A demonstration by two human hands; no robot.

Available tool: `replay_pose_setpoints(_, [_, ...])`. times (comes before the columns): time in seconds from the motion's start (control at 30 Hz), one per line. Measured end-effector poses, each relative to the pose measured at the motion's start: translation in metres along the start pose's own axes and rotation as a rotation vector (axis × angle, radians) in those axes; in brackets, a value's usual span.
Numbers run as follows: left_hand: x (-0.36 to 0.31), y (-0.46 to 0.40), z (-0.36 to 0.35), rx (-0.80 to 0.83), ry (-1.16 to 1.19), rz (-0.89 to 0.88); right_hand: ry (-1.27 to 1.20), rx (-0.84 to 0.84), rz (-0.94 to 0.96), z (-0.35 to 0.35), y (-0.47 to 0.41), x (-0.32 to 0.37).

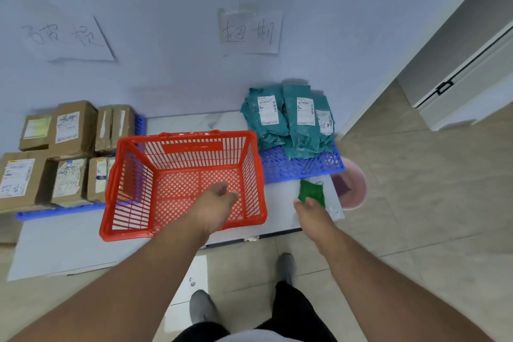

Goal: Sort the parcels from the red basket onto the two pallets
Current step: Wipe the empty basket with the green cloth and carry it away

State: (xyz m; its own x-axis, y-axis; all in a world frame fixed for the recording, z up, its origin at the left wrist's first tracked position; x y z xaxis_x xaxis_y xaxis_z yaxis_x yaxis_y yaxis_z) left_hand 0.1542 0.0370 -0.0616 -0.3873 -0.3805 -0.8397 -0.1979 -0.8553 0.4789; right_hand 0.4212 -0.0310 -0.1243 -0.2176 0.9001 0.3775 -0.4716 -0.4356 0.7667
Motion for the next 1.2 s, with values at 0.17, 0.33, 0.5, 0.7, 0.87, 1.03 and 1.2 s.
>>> replay_pose_setpoints(0.17, [-0.004, -0.021, -0.064, -0.002, -0.006, 0.046, 0.028, 0.023, -0.051, 0.028, -0.056, -0.019])
replay_pose_setpoints(0.33, [0.004, -0.05, -0.12, 0.023, -0.046, 0.118, 0.038, 0.099, -0.084, 0.039, -0.114, -0.025])
replay_pose_setpoints(0.5, [0.02, -0.096, -0.159, 0.029, -0.066, 0.19, 0.124, 0.147, -0.066, 0.025, -0.188, -0.021])
replay_pose_setpoints(0.7, [0.058, -0.154, -0.194, 0.011, -0.02, 0.214, 0.476, 0.036, 0.009, 0.008, -0.276, -0.026])
replay_pose_setpoints(0.87, [0.089, -0.187, -0.218, 0.013, 0.014, 0.243, 0.741, -0.074, 0.069, -0.006, -0.328, -0.034])
replay_pose_setpoints(1.03, [0.107, -0.195, -0.236, 0.05, 0.048, 0.28, 0.841, -0.254, 0.201, -0.013, -0.35, -0.027])
replay_pose_setpoints(1.2, [0.086, -0.178, -0.225, 0.051, 0.051, 0.251, 0.499, -0.195, 0.213, 0.01, -0.328, -0.02])
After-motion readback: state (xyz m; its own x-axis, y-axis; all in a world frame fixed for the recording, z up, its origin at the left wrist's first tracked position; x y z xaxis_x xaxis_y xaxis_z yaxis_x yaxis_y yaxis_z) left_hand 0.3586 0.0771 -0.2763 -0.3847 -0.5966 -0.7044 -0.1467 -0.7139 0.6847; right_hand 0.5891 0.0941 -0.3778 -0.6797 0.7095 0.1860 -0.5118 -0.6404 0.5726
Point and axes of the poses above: each hand's wrist, its own y-axis away from the middle knuckle, its own z-axis out of the back of the hand, x = y × z, the point moved 9 cm from there along -y, towards the middle knuckle, and after that the axes turned 14 degrees about -z, right-handed, at the moved point
